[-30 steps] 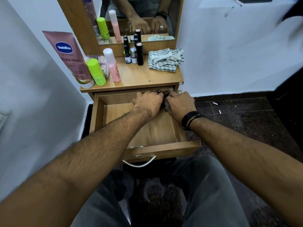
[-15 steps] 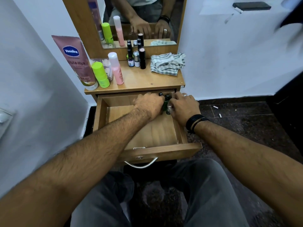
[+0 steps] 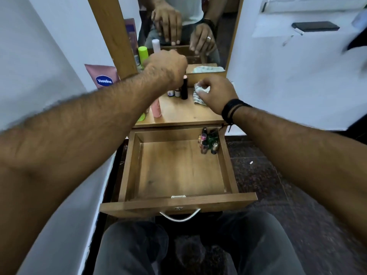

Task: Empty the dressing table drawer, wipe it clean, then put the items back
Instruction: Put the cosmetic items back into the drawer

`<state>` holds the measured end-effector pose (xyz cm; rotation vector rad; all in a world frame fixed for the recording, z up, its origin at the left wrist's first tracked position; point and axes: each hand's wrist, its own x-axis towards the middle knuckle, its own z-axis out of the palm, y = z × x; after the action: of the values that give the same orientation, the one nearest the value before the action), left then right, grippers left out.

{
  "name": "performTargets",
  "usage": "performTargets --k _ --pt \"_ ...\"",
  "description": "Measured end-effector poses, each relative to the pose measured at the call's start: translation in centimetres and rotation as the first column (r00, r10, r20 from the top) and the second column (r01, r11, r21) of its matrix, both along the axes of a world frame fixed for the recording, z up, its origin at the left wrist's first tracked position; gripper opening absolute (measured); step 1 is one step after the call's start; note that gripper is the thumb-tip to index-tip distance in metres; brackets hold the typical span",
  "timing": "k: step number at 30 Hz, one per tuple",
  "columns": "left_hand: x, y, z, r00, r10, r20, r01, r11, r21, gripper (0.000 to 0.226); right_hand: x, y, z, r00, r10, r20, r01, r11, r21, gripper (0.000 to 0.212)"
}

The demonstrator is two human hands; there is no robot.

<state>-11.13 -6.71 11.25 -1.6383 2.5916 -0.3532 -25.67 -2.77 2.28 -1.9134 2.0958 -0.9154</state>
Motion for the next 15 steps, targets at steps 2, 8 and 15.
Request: performTargets --k 2,8,15 --pt "0.4 -1.6 -0.4 0.998 0.045 0.033 -0.047 0.998 0.048 0.027 0.6 -1.6 0.1 1.0 0.014 0.009 -0.015 1.0 0.025 0.028" --pt "1.2 -4.9 -2.4 0.996 0.079 0.035 -0.082 0.993 0.082 0.033 2.1 -4.5 0.4 0.999 0.035 -0.033 -0.034 0.999 0.017 0.045" --pt "0.8 -6.2 -3.5 0.996 0.078 0.045 -0.082 0.993 0.087 0.029 2.6 -5.6 0.5 0.993 0.067 -0.092 -0.065 0.998 0.027 0.043"
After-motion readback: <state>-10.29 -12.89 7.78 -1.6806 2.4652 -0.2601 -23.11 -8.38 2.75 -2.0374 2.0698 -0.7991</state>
